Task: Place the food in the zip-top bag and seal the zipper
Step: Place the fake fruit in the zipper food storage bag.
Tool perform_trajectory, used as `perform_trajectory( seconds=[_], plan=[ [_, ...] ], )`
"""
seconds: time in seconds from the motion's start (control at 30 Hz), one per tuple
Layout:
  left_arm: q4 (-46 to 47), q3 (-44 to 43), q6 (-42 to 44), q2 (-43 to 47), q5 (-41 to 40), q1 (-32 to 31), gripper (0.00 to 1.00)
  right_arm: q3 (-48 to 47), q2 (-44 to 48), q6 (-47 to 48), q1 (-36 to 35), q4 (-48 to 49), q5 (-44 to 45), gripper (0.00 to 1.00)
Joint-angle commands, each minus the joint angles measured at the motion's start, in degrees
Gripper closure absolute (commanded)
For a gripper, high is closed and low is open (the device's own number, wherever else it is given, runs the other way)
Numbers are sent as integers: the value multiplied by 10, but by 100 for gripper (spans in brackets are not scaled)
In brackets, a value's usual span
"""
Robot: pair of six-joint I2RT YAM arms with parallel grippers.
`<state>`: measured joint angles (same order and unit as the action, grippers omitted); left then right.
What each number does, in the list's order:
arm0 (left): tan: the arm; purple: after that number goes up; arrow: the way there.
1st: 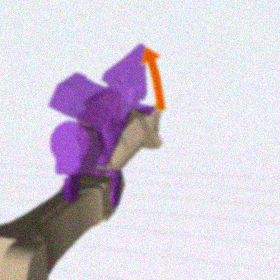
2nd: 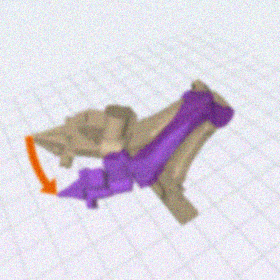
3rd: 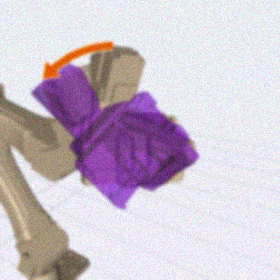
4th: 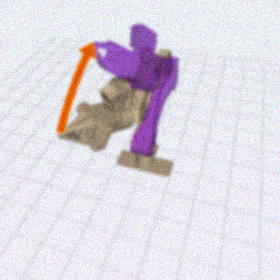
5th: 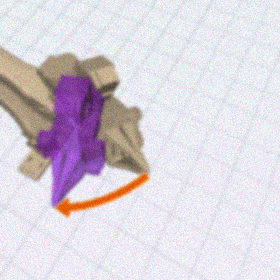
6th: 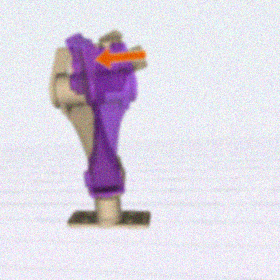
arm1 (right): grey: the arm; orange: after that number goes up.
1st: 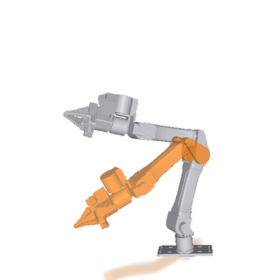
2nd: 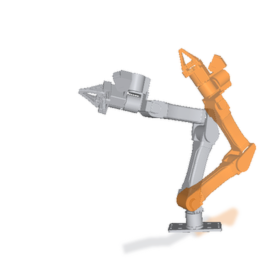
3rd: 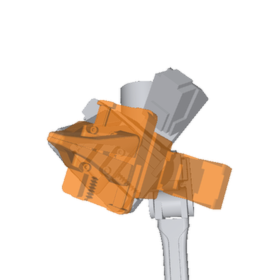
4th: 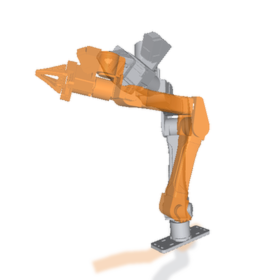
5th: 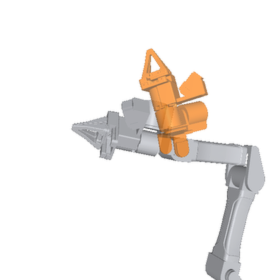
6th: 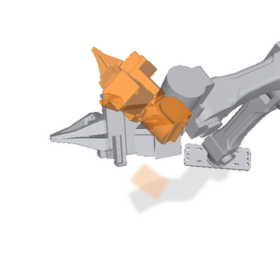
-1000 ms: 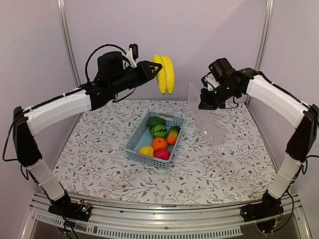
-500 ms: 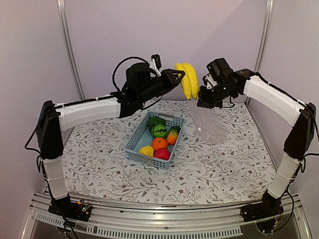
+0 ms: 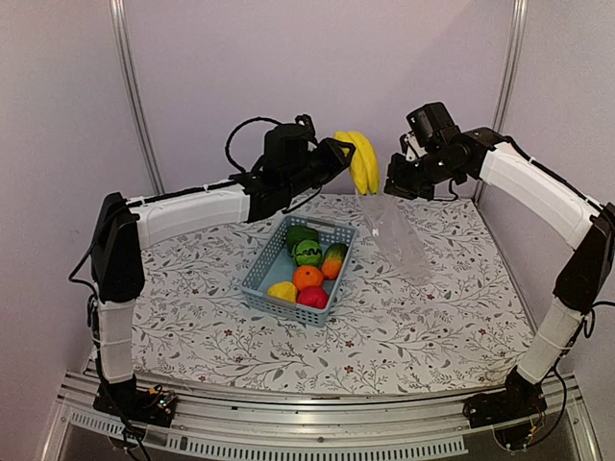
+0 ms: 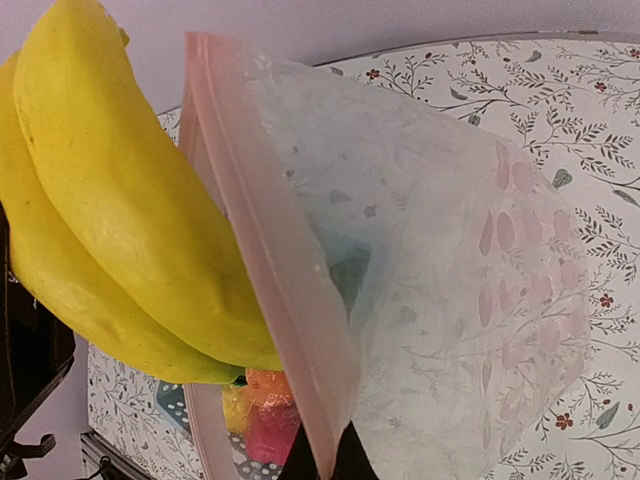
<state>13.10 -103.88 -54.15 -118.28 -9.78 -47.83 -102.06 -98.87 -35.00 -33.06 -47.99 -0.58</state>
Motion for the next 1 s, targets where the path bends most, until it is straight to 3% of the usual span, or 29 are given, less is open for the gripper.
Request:
perform_trajectory(
  seconds=[0.0, 0.3, 0.4, 0.57, 0.63, 0.73, 0.97],
  plan=[
    [-25, -4, 37, -1, -8, -7, 100, -12, 19, -8, 0, 11, 26, 100],
    [-7, -8, 48, -19, 30, -22, 98, -32, -7, -9, 1, 29, 15, 100],
    [-13, -3, 54, -14, 34, -27, 80, -47, -10, -5, 3, 29, 21, 100],
    [-13, 4, 132, 23, 32, -41, 37, -44, -6, -7, 19, 33, 19, 100],
    [-9, 3, 162, 41, 28, -41, 25, -39, -6, -7, 24, 37, 12, 100],
    [-15, -1, 204, 66, 25, -41, 17, -34, -8, -8, 27, 40, 12, 100],
    [-93, 42, 230, 138, 11, -19, 19, 0, 13, -4, 28, 66, -9, 100]
  ],
)
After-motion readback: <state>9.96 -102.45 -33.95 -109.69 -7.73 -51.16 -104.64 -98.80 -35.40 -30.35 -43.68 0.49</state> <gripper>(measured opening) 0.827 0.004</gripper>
